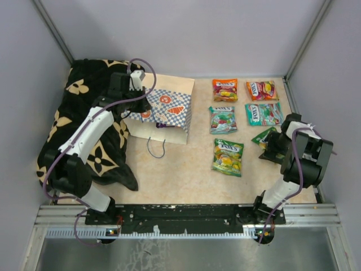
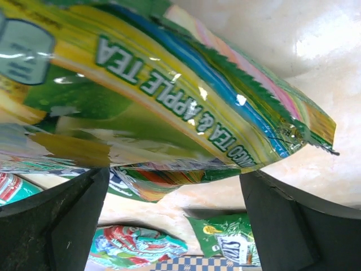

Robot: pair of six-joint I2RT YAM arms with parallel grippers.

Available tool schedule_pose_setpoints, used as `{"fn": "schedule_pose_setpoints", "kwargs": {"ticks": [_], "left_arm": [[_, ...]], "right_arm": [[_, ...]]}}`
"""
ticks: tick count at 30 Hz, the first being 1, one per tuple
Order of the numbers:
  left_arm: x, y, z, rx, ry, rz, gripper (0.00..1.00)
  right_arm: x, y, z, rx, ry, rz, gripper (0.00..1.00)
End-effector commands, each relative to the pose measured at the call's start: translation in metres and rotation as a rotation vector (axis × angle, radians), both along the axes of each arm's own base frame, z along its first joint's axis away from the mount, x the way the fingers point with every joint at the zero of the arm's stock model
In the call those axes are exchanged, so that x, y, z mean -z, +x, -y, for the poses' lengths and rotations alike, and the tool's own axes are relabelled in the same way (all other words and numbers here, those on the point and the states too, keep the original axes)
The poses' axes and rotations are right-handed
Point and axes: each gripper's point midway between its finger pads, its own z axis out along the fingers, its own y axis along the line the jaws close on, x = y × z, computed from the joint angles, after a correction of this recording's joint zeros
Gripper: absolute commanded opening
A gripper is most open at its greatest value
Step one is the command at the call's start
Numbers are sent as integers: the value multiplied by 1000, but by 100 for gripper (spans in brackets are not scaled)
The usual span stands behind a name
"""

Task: Take the snacks out of the paper bag
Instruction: Adjust the snack at the center of the board.

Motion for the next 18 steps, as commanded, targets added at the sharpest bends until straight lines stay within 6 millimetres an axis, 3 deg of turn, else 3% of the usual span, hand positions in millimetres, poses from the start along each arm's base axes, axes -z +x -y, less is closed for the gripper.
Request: {"fn": "schedule_pose_setpoints", "kwargs": {"ticks": [1, 5, 8, 13, 16, 18], "left_arm": [[6, 2, 1, 11, 14, 4, 0], [7, 2, 1, 13, 12, 2, 0], [10, 3, 3, 15, 9, -6, 0], [10, 3, 4, 19, 11, -12, 0], [6, 2, 3, 20, 14, -3, 0], [5, 2, 4, 21, 13, -1, 0]], "right_arm": [[34, -47, 17, -153, -112, -224, 99], [16, -64, 18, -297, -172, -236, 99], [-29, -62, 27, -259, -276, -142, 99], [-95, -34, 42, -67, -327, 61, 99], [-106, -11, 44, -28, -270, 75, 99], [-100, -1, 43, -11, -229, 56, 99]]}}
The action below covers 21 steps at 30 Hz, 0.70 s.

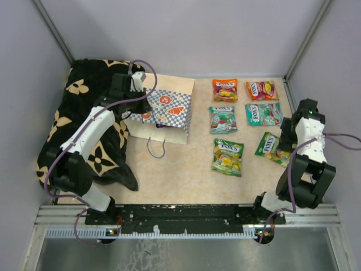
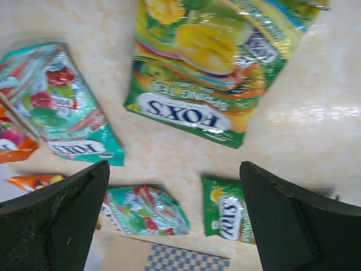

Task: Take the snacks out of the paper bag
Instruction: Adjust the snack at the center of the board.

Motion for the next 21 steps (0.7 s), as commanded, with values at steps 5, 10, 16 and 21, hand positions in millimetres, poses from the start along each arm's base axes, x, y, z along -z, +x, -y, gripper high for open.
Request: {"fn": "schedule_pose_setpoints", "kwargs": {"ticks": [5, 10, 16, 21], "left_arm": [[-7, 2, 3, 22, 8, 26, 0], [-4, 3, 4, 23, 10, 15, 0], [-3, 3, 3, 19, 15, 17, 0], [0, 4, 3, 18, 17, 9, 0]], "right_arm": [[31, 21, 10, 107, 85, -90, 99], [71, 15, 14, 110, 94, -143, 99], [103, 13, 23, -19, 58, -245, 99], [113, -1, 26, -138, -10, -319, 99]]}}
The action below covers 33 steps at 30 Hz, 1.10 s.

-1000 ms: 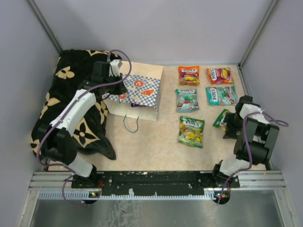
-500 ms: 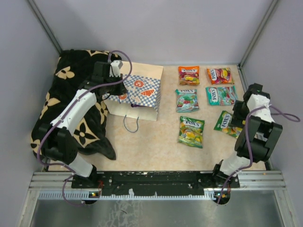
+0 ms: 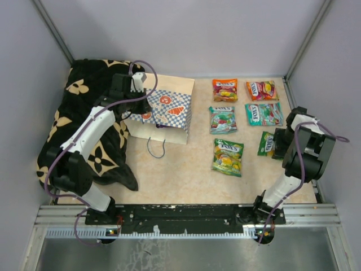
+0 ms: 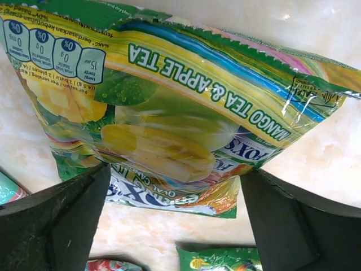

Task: Take the snacks out of the paper bag
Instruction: Adjust the snack at the center of the board.

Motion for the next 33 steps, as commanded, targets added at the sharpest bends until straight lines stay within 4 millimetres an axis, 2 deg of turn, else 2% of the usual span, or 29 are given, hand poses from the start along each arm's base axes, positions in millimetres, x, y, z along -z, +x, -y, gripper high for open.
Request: {"fn": "schedule_pose_setpoints", "kwargs": {"ticks": [1, 9, 16, 20, 23, 26, 29, 33], "left_arm": [[-2, 6, 2, 7, 8, 13, 0], [0, 4, 2, 5, 10, 6, 0], [1, -1, 2, 10, -1, -5, 0], [2, -4, 3, 12, -6, -6, 0], [3, -6, 4, 14, -10, -10, 0], [4, -9, 5, 16, -14, -15, 0], [3, -10, 5, 16, -16, -13, 0], [1, -9, 4, 9, -13, -6, 0]], "right_arm": [[22, -21, 12, -134, -89, -114, 99], [26, -47, -14, -277, -117, -137, 99], [26, -84, -41, -310, -114, -128, 99], [21, -106, -42, -301, -141, -140, 99], [12, -113, -39, -300, -170, -140, 99], [7, -112, -37, -312, -194, -114, 99], [-5, -103, -33, -337, -211, -90, 99], [-50, -72, -24, -345, -268, 21, 99]]}}
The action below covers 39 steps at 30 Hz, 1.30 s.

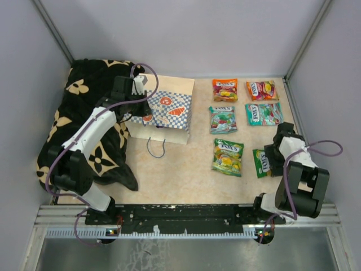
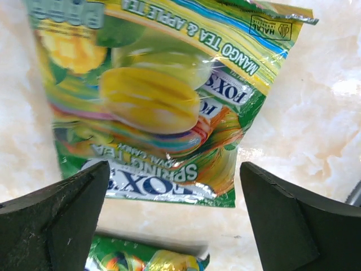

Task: Take the snacks out of the paper bag
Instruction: Adjust the snack at the center of the board.

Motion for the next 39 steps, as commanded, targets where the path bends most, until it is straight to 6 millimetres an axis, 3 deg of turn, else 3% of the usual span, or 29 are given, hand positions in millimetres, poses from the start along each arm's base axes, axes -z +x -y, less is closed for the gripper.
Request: {"fn": "schedule_pose_setpoints", "kwargs": {"ticks": [1, 7, 11, 21, 26, 34, 39], "left_arm": [[-14, -3, 3, 3, -19, 34, 0], [-13, -1, 1, -9, -13, 36, 0], [-11, -1, 2, -7, -14, 30, 0], [-4, 2, 1, -11, -4, 20, 0], [8, 8, 2, -11, 8, -1, 0], [19, 14, 3, -9, 23, -28, 0], [17, 13, 0, -17, 37, -23, 0]], "right_arm": [[-59, 23, 16, -30, -87, 93, 99], [-138, 83, 28, -19, -103, 271, 99], [-147, 124, 33, -13, -64, 286, 99], [-103, 244, 21, -106, 89, 336, 99], [-63, 279, 23, -81, 129, 263, 99], [-19, 302, 19, -33, 187, 160, 98], [1, 288, 19, -26, 184, 84, 97]]}}
